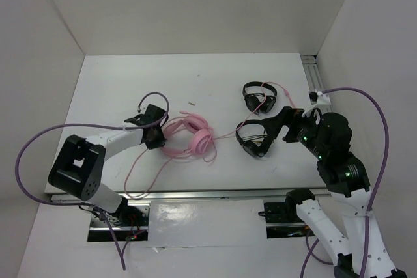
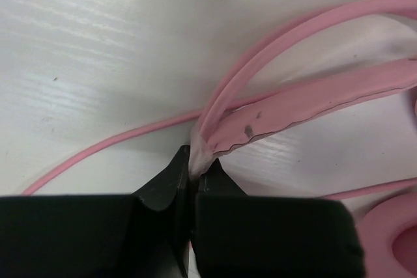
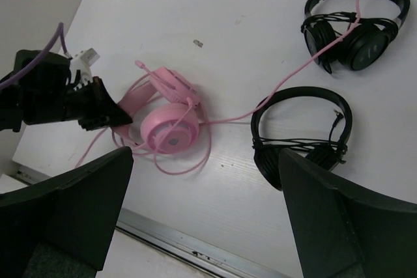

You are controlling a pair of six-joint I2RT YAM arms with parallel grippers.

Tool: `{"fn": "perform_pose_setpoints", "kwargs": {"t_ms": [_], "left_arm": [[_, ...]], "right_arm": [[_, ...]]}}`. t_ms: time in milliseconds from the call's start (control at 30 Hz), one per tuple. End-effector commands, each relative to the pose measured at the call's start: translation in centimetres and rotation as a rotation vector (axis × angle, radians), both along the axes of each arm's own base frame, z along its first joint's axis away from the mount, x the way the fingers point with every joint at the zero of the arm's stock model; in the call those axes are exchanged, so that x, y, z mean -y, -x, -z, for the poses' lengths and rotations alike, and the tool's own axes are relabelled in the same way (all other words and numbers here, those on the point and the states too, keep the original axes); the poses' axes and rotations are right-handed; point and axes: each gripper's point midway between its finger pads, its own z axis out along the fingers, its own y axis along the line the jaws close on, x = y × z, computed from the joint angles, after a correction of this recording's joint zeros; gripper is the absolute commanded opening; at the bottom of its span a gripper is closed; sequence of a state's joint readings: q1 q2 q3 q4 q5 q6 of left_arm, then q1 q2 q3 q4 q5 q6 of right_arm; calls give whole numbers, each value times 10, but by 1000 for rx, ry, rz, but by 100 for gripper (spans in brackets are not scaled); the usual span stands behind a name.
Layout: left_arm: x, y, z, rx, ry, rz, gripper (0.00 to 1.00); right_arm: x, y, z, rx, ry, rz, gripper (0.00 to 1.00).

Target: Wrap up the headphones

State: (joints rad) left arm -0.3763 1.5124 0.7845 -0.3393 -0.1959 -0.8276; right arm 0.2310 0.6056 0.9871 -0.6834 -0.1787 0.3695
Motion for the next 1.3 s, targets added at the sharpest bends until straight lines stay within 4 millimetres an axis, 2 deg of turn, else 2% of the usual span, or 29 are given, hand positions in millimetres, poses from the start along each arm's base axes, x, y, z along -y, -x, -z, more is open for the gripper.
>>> {"fn": "perform_pose_setpoints", "kwargs": {"t_ms": [0, 67, 100, 133, 167, 200, 267, 300, 367, 400, 433, 500, 533, 600, 633, 700, 733, 800, 833, 900, 933, 967, 1033, 1067, 1167, 1200, 1267], "left_arm": [[-11, 23, -1, -96, -75, -46, 0], [-9, 12, -44, -7, -64, -69, 0], [-14, 19, -59, -7, -98, -77, 0], [-13, 19, -77, 27, -95, -73, 0], [-10, 10, -119, 128, -52, -63, 0], [-11, 9, -141, 173, -45, -58, 0], [-16, 16, -179, 225, -42, -25, 0], [-17, 13, -223, 328, -8, -26, 0], [-25, 22, -257, 374, -22, -2, 0], [-25, 21, -294, 452, 5, 1, 0], [-32, 22, -311, 489, -16, -14, 0], [-41, 24, -333, 512, -61, -4, 0], [-46, 22, -362, 579, -65, -23, 0], [-47, 15, -371, 563, -108, -2, 0], [-49, 15, -399, 622, -97, -13, 0], [-44, 3, -407, 618, -118, 8, 0], [-45, 4, -430, 673, -94, -3, 0], [-43, 2, -439, 686, -82, 7, 0], [-41, 0, -450, 714, -79, 30, 0], [-47, 0, -457, 728, -77, 19, 0], [-49, -3, -458, 728, -80, 11, 0], [-50, -3, -457, 725, -80, 16, 0], [-50, -7, -454, 711, -64, 22, 0], [-47, -7, -454, 709, -52, 34, 0], [-46, -13, -448, 695, -35, 41, 0], [-47, -12, -450, 704, -29, 36, 0], [-55, -14, -450, 704, -45, 19, 0]], "right_arm": [[-11, -2, -20, 100, -40, -59, 100], [-20, 1, -24, 132, -60, -116, 100], [-31, 5, -31, 184, -75, -190, 100], [-36, 6, -34, 203, -85, -229, 100], [-42, 10, -39, 237, -96, -267, 100], [-49, 17, -44, 263, -117, -326, 100], [-57, 17, -56, 313, -169, -363, 100], [-63, 22, -70, 377, -188, -416, 100], [-72, 27, -74, 416, -226, -478, 100], [-75, 30, -79, 452, -236, -513, 100], [-81, 38, -87, 541, -242, -581, 100], [-87, 40, -91, 593, -267, -635, 100], [-89, 39, -101, 671, -269, -660, 100], [-98, 22, -89, 637, -295, -678, 100], [-101, 16, -89, 644, -303, -675, 100], [-112, 5, -83, 644, -281, -696, 100], [-127, -3, -72, 604, -282, -728, 100], [-142, -16, -71, 607, -240, -718, 100], [-162, -17, -59, 567, -238, -752, 100], [-184, -12, -57, 563, -221, -818, 100], [-200, -4, -52, 557, -211, -867, 100], [-214, -7, -38, 517, -203, -894, 100], [-233, -2, -31, 511, -202, -926, 100], [-242, -9, -18, 488, -186, -915, 100], [-253, -24, -5, 492, -170, -849, 100], [-257, -32, 11, 461, -158, -836, 100], [-261, -38, 20, 458, -166, -826, 98]]}}
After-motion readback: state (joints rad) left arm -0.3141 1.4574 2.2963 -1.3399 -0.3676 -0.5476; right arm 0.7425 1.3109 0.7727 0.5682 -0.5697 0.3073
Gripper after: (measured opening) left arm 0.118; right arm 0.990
